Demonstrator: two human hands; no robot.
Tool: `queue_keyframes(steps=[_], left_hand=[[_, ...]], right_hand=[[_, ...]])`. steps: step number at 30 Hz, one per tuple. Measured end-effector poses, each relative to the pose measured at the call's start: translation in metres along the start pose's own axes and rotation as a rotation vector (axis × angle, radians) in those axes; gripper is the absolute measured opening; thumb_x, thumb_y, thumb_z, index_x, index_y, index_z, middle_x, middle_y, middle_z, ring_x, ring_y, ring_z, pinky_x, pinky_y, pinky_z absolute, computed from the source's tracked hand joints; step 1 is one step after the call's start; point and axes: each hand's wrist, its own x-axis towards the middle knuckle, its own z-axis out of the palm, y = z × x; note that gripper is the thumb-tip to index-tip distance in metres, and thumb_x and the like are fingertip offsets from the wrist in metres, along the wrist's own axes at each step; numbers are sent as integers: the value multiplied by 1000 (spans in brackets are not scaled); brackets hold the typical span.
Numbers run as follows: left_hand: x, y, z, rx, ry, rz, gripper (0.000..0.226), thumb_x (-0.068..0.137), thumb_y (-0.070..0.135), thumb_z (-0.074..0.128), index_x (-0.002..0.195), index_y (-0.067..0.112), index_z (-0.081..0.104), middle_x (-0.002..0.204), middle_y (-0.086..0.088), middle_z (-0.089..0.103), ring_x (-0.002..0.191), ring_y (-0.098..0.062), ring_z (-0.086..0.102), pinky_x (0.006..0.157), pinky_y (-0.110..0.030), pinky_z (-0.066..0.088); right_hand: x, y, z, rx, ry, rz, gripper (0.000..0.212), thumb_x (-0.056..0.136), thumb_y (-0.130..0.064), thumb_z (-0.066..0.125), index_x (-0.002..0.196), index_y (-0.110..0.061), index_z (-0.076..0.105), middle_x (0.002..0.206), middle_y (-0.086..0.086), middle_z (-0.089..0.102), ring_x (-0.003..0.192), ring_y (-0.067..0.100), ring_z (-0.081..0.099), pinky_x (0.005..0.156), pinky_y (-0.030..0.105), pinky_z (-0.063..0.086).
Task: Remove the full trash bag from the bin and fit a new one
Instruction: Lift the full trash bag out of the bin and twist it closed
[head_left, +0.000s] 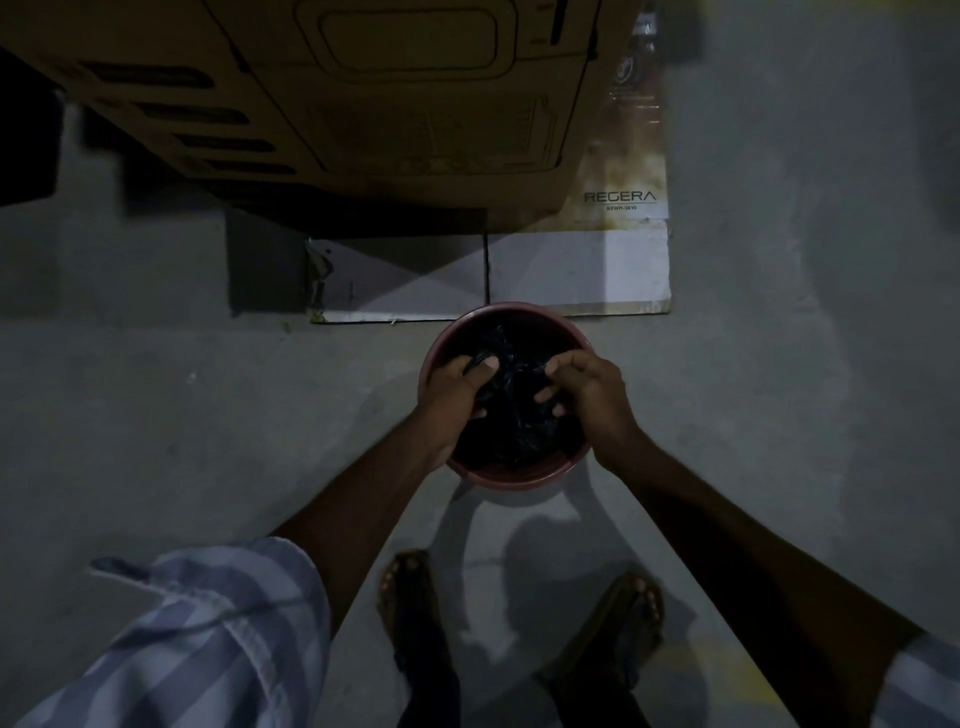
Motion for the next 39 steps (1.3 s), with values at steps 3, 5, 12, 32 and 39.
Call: queue_keyframes(steps=[3, 5, 12, 32, 39], left_hand=[[3, 1, 0, -1, 10, -19, 28, 91, 40, 65, 112, 22, 70, 114, -3, 76, 106, -25, 70, 73, -38, 55], [5, 1, -1, -28, 29, -40, 36, 85, 40, 68, 113, 18, 71, 112, -4, 77, 109, -28, 71, 85, -46, 57], [7, -4, 3, -132, 36, -64, 28, 93, 29, 69, 112, 8, 69, 113, -15, 76, 109, -36, 71, 93, -53, 57], [3, -5, -6, -8, 97, 42, 10, 102, 23, 60, 99, 14, 58, 83, -3, 72, 69, -14, 67, 65, -29, 51], [2, -21, -12, 78, 129, 55, 15, 102, 23, 60, 91, 15, 53, 77, -5, 70, 62, -13, 61, 62, -29, 50]], right_hand=[[1, 0, -2, 38, -24, 48, 12, 98, -7, 56, 92, -6, 66, 71, 17, 68, 57, 16, 64, 53, 26, 48], [3, 2, -6, 69, -33, 72, 12, 98, -7, 55, 92, -7, 65, 71, 15, 68, 59, 20, 66, 54, 27, 49], [1, 13, -4, 629, -122, 299, 17, 99, -9, 49, 111, -6, 61, 101, 14, 75, 94, 30, 76, 56, 26, 56], [9, 32, -6, -76, 218, -108, 11, 92, -10, 73, 100, -11, 81, 68, 8, 76, 57, 21, 69, 57, 32, 55], [15, 48, -17, 8, 380, 51, 16, 91, -9, 74, 106, -5, 78, 72, 11, 75, 62, 13, 73, 50, 26, 52]])
